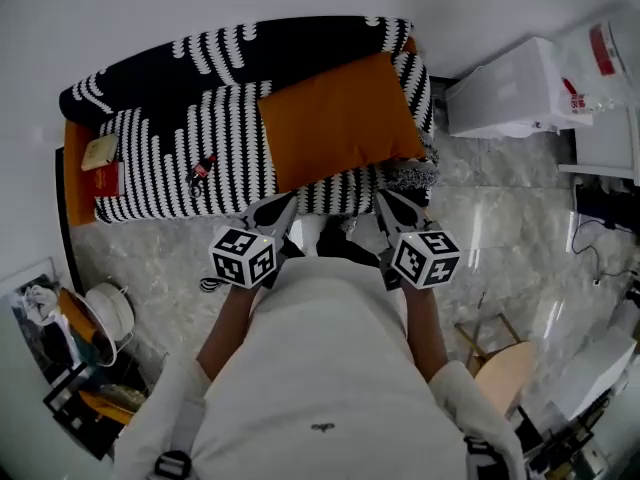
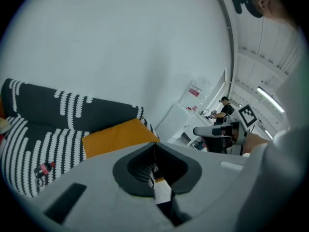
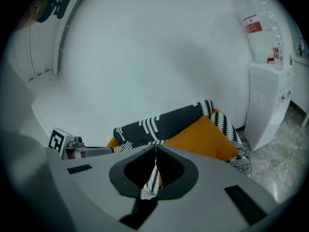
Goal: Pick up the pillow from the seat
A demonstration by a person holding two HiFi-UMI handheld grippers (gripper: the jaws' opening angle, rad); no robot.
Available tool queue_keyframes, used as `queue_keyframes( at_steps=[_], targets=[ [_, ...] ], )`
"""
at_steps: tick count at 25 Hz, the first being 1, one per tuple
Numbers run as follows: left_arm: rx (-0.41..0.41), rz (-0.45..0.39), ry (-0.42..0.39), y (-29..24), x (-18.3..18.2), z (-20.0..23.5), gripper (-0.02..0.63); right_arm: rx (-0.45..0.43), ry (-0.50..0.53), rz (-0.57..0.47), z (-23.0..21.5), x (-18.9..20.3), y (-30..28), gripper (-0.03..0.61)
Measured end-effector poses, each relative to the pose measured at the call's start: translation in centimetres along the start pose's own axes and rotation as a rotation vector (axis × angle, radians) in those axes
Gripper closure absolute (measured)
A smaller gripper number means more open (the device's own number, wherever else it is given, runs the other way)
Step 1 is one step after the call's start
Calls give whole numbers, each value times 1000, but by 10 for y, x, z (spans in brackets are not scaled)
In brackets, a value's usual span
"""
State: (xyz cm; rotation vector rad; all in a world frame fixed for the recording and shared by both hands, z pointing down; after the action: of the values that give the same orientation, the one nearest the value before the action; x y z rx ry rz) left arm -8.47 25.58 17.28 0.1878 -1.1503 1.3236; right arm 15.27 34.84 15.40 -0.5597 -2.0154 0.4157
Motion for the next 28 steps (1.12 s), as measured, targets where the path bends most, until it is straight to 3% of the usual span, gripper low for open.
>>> queue_keyframes(
  at_steps=[7, 14, 17, 22, 28],
  targets=[
    [-123, -1, 119, 21, 40, -15, 601, -86, 25, 160, -19, 18, -8, 571],
    [-199, -30, 200, 55, 46, 17, 601, -129, 66, 254, 5, 23, -38, 571],
    [-190, -36, 213, 53, 40, 40, 601, -130, 79, 268, 18, 18, -58, 571],
    [-101, -106, 274, 40, 17, 73, 601, -92, 95, 278, 17, -8, -79, 571],
    [-92, -74, 279, 27, 0, 118, 601, 8, 138, 277, 7, -33, -102, 571]
  ],
)
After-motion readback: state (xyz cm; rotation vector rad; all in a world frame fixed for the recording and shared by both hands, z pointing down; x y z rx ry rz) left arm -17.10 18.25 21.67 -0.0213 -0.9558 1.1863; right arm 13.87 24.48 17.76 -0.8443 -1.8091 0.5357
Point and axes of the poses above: the fingertips, and each gripper's own axes: y backward along the fingers, z to its left, x out of its underside, the point moved 8 cm from there along y, backward along the fingers, and after that the axes turned 5 degrees about -z, right-handed, at the moved point
